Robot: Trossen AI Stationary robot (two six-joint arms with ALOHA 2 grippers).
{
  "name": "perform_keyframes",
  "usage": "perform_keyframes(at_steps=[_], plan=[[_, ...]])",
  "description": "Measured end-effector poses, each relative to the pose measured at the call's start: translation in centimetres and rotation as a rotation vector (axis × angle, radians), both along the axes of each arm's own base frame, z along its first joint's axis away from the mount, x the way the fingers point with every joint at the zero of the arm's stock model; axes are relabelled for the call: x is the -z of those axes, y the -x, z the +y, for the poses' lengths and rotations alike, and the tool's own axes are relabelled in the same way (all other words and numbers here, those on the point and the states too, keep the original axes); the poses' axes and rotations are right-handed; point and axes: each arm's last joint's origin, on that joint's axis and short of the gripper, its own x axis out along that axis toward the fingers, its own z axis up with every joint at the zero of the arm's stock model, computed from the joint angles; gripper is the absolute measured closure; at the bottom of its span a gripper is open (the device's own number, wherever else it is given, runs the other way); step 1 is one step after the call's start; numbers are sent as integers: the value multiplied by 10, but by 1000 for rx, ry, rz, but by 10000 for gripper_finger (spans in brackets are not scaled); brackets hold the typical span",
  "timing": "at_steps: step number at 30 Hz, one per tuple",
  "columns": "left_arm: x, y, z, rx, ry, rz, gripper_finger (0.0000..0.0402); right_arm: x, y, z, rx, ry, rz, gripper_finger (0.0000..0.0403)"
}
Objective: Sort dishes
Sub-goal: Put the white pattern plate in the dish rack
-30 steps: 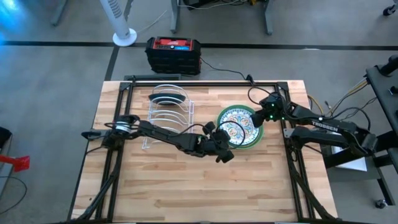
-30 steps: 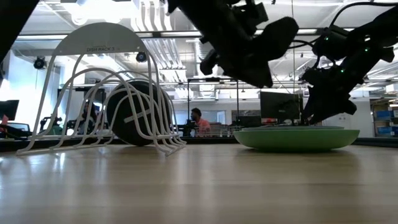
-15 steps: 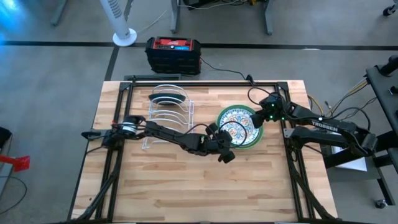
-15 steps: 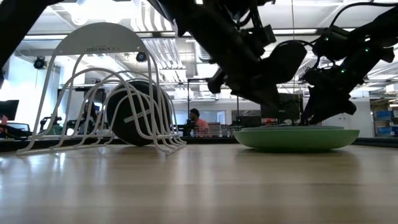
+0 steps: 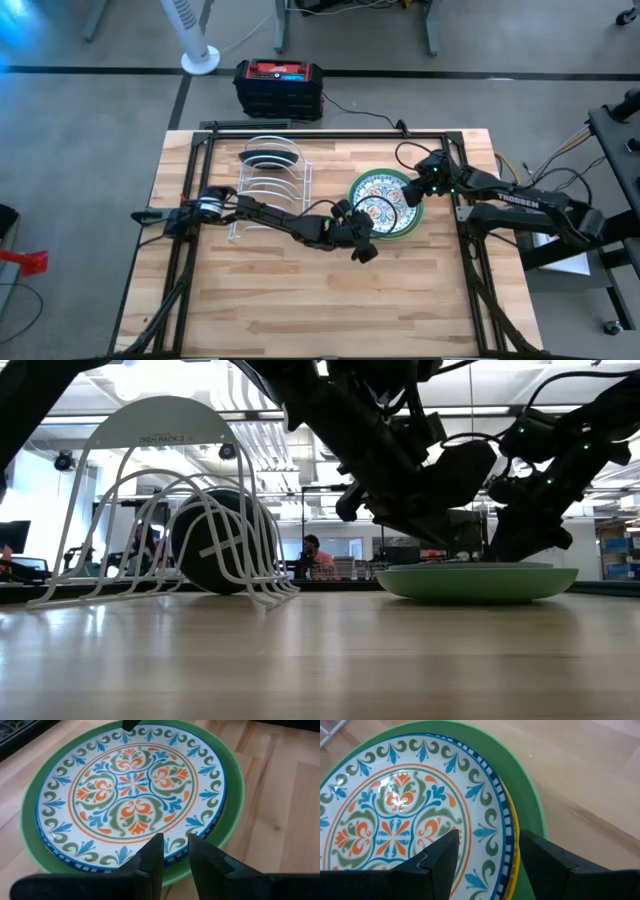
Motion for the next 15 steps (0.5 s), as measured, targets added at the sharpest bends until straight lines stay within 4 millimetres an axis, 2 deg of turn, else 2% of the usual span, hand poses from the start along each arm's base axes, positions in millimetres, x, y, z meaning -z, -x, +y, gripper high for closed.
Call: perform_keyframes(at_steps=[15], plan=[[2, 0, 10, 4, 14, 17, 325, 9, -9, -6, -39, -19, 12, 204]])
